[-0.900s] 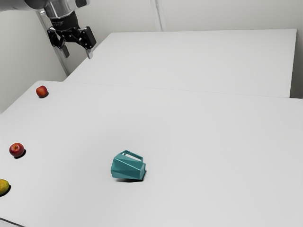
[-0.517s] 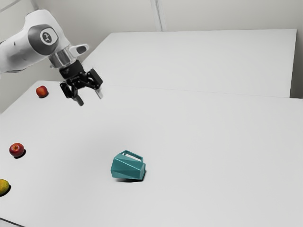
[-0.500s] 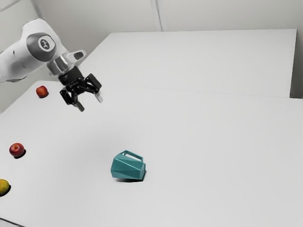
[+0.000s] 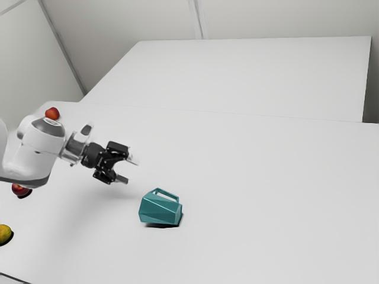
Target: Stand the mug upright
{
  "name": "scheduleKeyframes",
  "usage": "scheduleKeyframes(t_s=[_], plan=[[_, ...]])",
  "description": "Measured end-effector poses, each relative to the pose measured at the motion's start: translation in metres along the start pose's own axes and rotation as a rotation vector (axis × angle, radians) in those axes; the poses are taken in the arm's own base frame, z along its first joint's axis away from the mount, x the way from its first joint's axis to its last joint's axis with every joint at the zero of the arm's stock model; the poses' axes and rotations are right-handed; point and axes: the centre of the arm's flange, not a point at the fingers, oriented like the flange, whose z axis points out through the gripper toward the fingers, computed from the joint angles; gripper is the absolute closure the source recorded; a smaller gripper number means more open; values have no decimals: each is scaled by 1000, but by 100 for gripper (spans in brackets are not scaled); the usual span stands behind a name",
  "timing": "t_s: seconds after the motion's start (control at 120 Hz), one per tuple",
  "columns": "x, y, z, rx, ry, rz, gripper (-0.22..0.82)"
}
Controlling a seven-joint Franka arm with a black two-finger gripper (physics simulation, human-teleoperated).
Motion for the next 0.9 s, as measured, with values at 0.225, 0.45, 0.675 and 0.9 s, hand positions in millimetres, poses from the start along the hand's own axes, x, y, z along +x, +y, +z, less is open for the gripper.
scheduleKeyframes(t_s=[0.225,0.45,0.675,0.9], plan=[[-54,-16,13,-51,55,107,0],[-64,-16,32,-48,57,188,0],[-71,5,62,-67,36,250,0],[-91,8,78,-90,40,244,0]])
